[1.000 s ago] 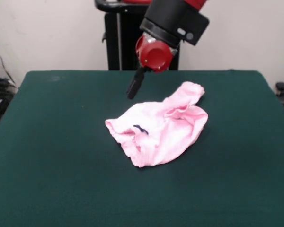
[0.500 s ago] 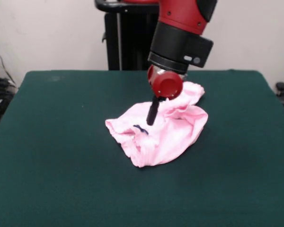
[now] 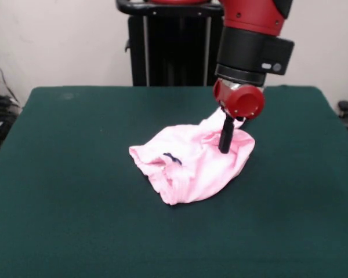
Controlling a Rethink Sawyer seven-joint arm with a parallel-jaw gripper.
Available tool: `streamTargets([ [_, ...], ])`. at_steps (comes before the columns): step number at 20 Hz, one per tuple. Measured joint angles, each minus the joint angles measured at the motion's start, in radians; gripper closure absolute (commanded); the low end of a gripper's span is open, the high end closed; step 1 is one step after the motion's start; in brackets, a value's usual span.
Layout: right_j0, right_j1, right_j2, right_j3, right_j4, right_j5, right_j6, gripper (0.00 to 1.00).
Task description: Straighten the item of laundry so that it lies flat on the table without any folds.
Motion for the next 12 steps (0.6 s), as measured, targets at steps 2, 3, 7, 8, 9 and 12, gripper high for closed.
streamTargets([
  [2,0.002,-0.001,-0.002,0.005,-0.017,0.000,0.000,1.00],
  [3,0.004,-0.001,-0.003,0.006,-0.020,0.000,0.000,1.00],
  [7,0.033,0.025,-0.034,0.008,-0.049,0.000,0.000,1.00],
  [8,0.038,0.031,-0.039,0.009,-0.052,0.000,0.000,1.00],
  [9,0.045,0.041,-0.046,0.009,-0.055,0.000,0.000,1.00],
  [12,0.063,0.075,-0.060,0.014,-0.062,0.000,0.000,1.00],
])
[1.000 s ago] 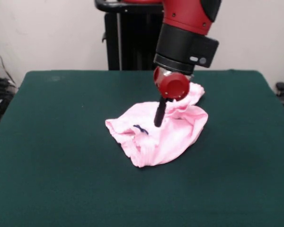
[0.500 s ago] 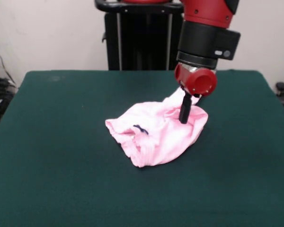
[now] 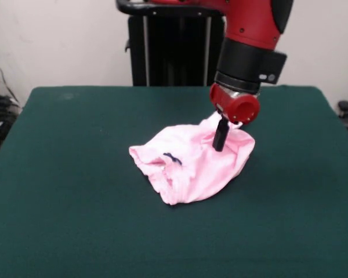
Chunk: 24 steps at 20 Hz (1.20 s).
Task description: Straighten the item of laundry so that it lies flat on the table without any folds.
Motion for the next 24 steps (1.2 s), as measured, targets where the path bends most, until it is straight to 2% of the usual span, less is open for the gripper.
streamTargets([
  [5,-0.010,0.030,0.006,0.036,-0.022,0.000,0.000,1.00],
  [12,-0.076,-0.002,0.053,0.113,-0.055,0.000,0.000,1.00],
  [17,-0.142,-0.051,0.110,0.168,-0.075,0.000,0.000,1.00],
  [21,-0.241,-0.089,0.199,0.210,-0.095,0.000,0.000,1.00],
  [24,-0.275,-0.093,0.235,0.215,-0.106,0.000,0.000,1.00],
])
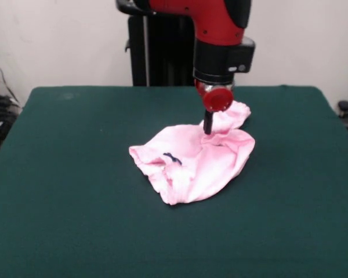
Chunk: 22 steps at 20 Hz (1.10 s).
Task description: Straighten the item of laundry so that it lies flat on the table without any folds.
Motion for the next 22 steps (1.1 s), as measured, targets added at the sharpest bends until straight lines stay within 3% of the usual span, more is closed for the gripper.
streamTargets([
  [5,0.044,0.000,-0.016,-0.005,0.000,0.000,0.000,1.00],
  [10,0.202,-0.004,-0.094,-0.027,-0.001,0.019,0.000,1.00],
  [22,0.380,0.046,-0.234,-0.128,-0.001,0.020,0.000,1.00],
])
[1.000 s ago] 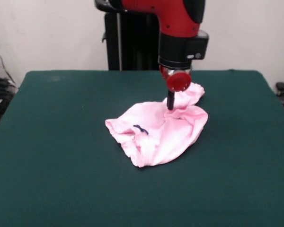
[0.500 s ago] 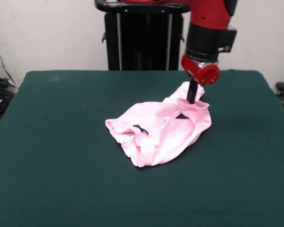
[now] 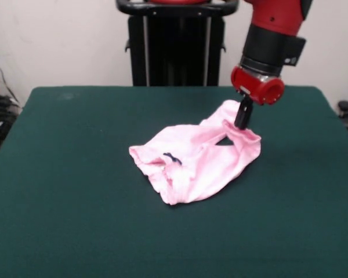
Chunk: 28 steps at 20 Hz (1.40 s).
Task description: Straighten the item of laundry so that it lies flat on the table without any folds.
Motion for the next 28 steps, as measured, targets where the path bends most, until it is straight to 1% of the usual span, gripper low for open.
streamTargets([
  [4,0.008,0.022,-0.031,-0.033,0.001,0.000,0.000,1.00],
  [13,-0.009,0.012,-0.027,-0.043,0.041,0.017,0.000,1.00],
  [20,-0.089,-0.005,0.062,-0.044,0.099,0.017,0.000,1.00],
  [23,-0.073,-0.003,0.049,-0.051,0.103,0.020,0.000,1.00],
  [25,-0.039,0.007,0.021,-0.068,0.103,0.021,0.000,1.00],
  [28,-0.010,0.024,-0.003,-0.087,0.103,0.022,0.000,1.00],
])
